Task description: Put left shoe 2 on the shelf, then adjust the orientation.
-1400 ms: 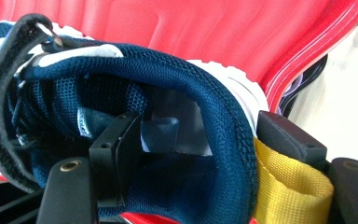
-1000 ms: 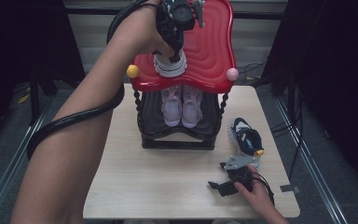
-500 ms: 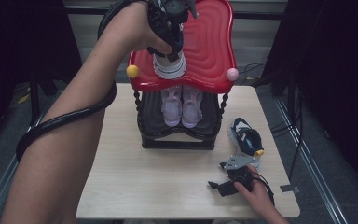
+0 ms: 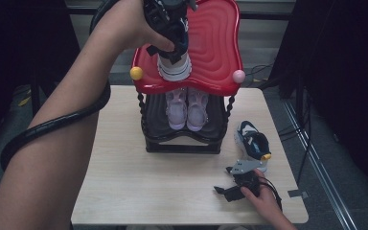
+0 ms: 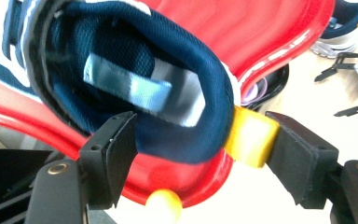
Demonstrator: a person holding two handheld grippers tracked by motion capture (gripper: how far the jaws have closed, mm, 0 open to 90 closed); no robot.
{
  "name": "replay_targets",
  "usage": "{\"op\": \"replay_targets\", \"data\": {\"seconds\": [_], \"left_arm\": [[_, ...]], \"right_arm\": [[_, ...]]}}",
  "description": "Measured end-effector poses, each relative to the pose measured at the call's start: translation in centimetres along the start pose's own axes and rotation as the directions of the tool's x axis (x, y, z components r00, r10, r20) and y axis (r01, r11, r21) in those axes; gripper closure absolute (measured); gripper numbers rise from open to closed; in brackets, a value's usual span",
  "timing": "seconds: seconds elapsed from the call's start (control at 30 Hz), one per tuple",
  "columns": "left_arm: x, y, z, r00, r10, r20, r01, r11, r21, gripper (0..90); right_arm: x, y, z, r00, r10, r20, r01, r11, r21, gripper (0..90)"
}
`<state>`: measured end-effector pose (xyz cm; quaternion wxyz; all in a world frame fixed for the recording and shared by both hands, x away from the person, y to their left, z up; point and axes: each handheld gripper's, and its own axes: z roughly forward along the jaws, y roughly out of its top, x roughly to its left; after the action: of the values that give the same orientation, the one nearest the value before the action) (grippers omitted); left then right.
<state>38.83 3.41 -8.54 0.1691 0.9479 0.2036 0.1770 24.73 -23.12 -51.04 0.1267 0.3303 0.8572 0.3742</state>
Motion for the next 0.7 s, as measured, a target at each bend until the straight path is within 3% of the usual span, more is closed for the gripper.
{"op": "replay_targets", "data": {"seconds": [0.43,0.7], "left_arm": [[0.1,-1.8,-0.3,0.9975,-0.053,0.046,0.052,0.9984,0.022,22.1],[0.1,-3.1,-0.3,0.9958,-0.076,0.051,0.075,0.9967,0.031,21.2]], "right_arm": [[0.0,0.0,0.0,1.0000,0.000,0.000,0.000,1.000,0.000,12.8],[0.0,0.0,0.0,1.0000,0.000,0.000,0.000,1.000,0.000,12.8]]}}
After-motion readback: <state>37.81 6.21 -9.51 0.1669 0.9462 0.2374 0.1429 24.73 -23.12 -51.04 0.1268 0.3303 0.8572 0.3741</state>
